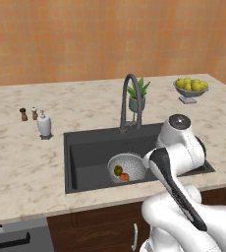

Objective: Put the colander in the sink, put the kiwi, apple in the colander, and turn on the sink faucet and pour water over the colander.

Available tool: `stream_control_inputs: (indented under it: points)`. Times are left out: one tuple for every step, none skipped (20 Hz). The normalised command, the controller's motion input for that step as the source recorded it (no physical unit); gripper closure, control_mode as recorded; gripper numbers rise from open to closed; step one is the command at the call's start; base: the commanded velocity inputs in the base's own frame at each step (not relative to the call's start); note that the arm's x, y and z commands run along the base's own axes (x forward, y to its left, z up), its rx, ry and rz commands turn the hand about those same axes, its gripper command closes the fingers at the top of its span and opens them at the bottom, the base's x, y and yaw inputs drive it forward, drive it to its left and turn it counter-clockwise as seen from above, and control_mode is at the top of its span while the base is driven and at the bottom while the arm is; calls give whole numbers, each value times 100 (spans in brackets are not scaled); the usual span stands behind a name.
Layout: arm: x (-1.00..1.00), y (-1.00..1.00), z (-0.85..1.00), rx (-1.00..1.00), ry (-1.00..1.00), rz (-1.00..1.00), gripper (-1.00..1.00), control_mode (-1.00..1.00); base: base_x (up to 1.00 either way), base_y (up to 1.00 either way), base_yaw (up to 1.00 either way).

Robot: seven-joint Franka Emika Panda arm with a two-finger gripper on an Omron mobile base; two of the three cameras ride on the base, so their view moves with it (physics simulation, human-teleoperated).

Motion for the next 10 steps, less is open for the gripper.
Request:
stream_control_inputs:
  points:
    - [-15, -78, 65, 16, 0, 19, -100, -100, 0, 0, 0]
    - [-15, -77, 59, 17, 0, 18, -100, -100, 0, 0, 0]
    - [-15, -75, 53, 17, 0, 17, -100, -100, 0, 0, 0]
    - [-15, -73, 44, 17, 0, 16, -100, -100, 0, 0, 0]
    - [-18, -73, 39, 18, -1, 15, -100, -100, 0, 0, 0]
    - [-11, -75, 33, 21, -8, 15, -100, -100, 0, 0, 0]
    - [0, -84, 24, 24, -5, 11, -100, -100, 0, 0, 0]
    - [23, -79, 13, 18, -4, 3, -100, -100, 0, 0, 0]
    - [22, -83, 15, 23, -5, 4, -100, -100, 0, 0, 0]
    - [28, -76, 18, 30, -3, 9, -100, -100, 0, 0, 0]
